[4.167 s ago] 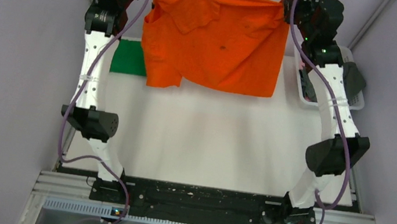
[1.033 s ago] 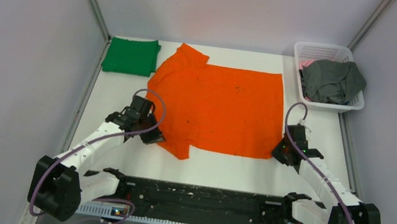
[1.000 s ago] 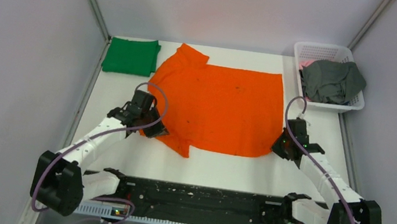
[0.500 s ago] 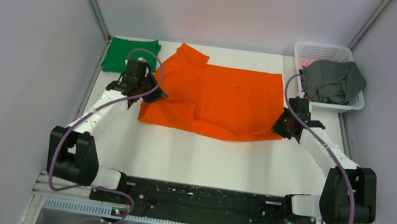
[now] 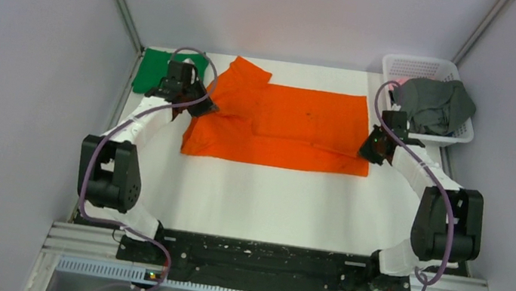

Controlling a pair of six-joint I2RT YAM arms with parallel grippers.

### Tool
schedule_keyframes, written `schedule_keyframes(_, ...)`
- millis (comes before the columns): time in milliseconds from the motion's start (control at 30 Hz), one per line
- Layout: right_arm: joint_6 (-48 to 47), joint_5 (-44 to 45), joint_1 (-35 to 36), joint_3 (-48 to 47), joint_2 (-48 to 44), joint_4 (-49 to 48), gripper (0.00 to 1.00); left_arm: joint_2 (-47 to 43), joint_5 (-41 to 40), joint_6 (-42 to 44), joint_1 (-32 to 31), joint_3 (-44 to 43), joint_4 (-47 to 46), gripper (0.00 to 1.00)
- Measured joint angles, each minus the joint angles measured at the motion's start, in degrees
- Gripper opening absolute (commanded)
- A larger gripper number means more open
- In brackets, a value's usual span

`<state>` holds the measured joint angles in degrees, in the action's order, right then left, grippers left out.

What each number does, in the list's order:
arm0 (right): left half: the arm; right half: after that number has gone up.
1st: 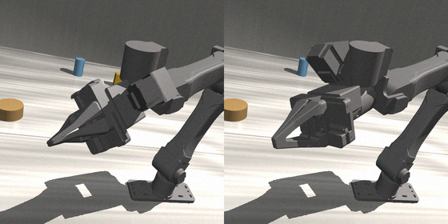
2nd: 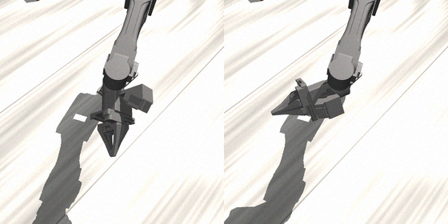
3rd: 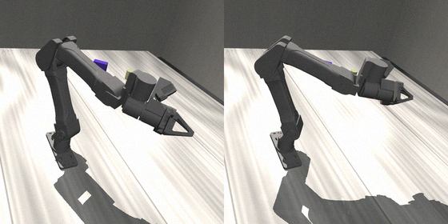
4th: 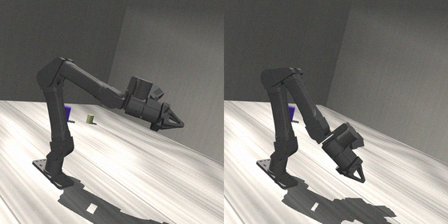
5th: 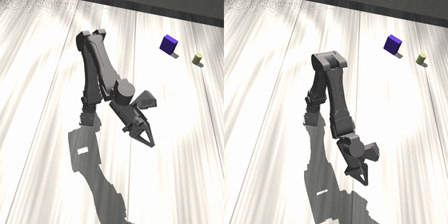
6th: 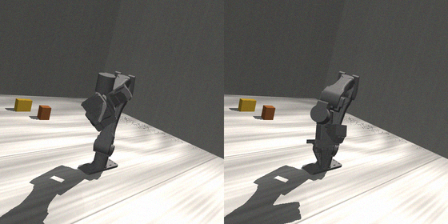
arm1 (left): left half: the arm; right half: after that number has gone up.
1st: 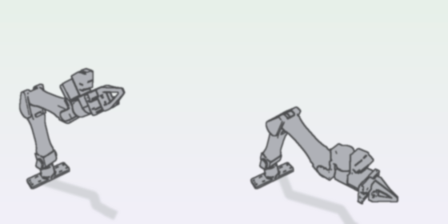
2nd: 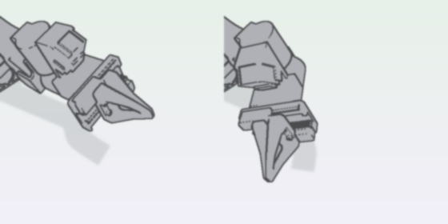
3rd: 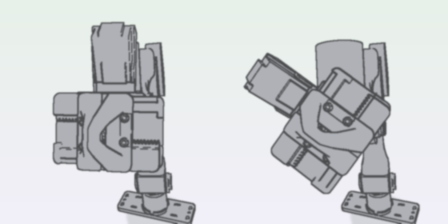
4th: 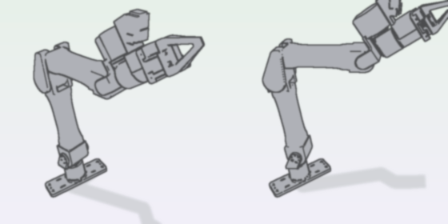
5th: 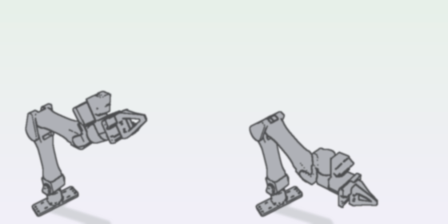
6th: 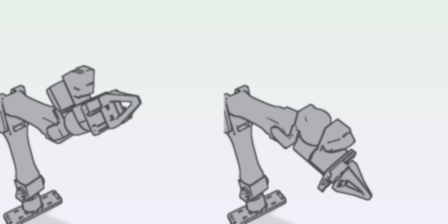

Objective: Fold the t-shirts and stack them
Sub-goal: Fold the flattened tshirt in 1/3 of the way

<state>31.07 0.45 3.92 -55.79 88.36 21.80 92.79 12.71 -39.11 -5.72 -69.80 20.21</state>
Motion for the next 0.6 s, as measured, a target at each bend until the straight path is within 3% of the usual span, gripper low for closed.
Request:
schedule_keyframes(67,0.04,0.15,-0.02,-0.76,1.55,-0.09,0.24,2.27,-0.13,0.61,0.15,-1.81,0.02,0.04)
schedule_keyframes(133,0.15,0.92,-0.09,-1.84,3.13,-0.24,0.5,5.68,0.13,1.79,0.61,-4.94,0.35,0.28)
schedule_keyframes(167,0.35,1.33,-0.09,-2.34,3.74,-0.46,0.57,7.26,0.35,2.4,0.85,-6.34,0.63,0.4)
schedule_keyframes(200,0.24,1.92,-0.13,-2.82,4.22,-0.7,0.64,9.16,0.74,3.13,1.16,-8.35,1.44,0.8)
schedule_keyframes(233,0.04,2.6,-0.15,-3.23,4.48,-0.94,0.71,11.3,1.18,3.58,1.44,-10.95,2.97,0.96)
schedule_keyframes(367,-0.87,4.26,-0.35,-3.63,4.26,-2.03,0.98,17.79,1.77,4.87,1.95,-20.02,6.93,0.99)
schedule_keyframes(600,-3.15,2.03,0.57,0.44,-2.05,-3.93,0.99,16.74,4.15,4.98,1.75,-17.27,7.65,0.99)
